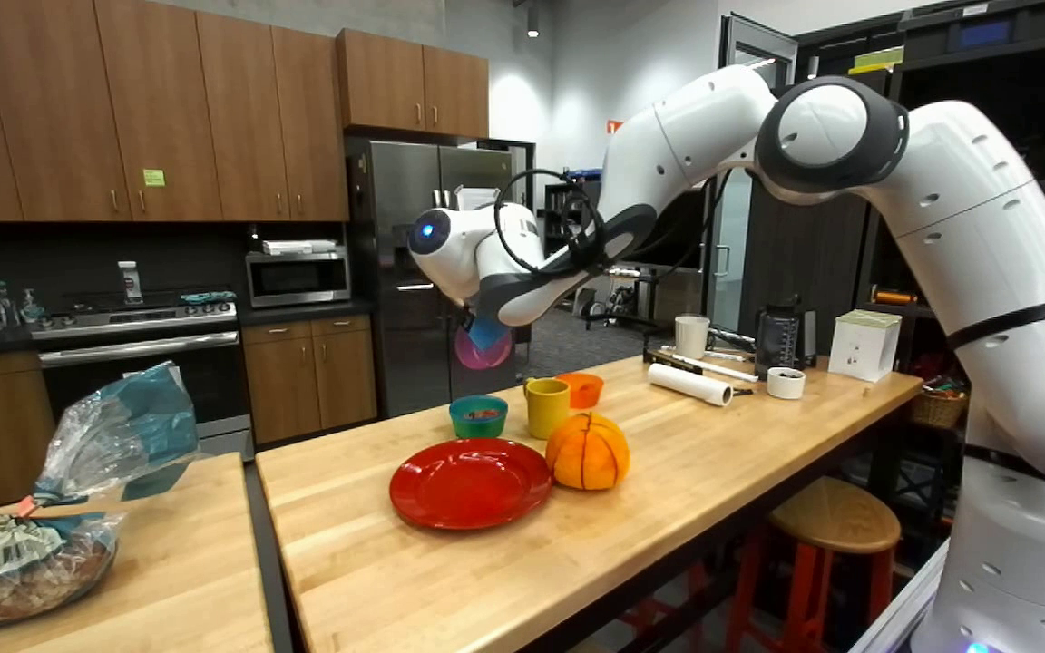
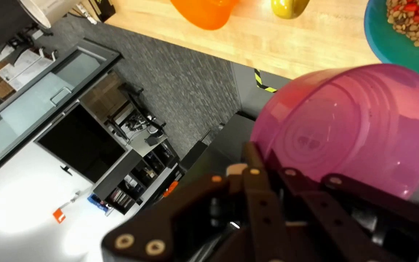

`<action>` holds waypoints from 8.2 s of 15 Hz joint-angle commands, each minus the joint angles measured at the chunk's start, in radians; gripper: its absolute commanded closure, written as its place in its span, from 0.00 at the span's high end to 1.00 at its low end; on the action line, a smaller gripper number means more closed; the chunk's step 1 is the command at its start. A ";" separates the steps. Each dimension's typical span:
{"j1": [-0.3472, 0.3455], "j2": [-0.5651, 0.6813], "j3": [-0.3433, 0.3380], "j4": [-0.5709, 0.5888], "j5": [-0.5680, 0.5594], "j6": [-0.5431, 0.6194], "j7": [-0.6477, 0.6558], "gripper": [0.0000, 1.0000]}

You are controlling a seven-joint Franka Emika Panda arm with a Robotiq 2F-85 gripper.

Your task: Pour the contents in the purple bowl into the blue bowl.

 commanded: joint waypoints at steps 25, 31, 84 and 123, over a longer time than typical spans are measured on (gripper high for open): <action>-0.383 -0.155 -0.319 -0.044 1.169 0.314 -0.588 0.01; -0.435 -0.127 -0.361 -0.051 1.225 0.352 -0.650 0.01; -0.610 0.047 -0.322 -0.173 1.504 0.346 -1.004 0.01; -0.467 -0.302 -0.290 -0.365 1.245 0.262 -1.287 1.00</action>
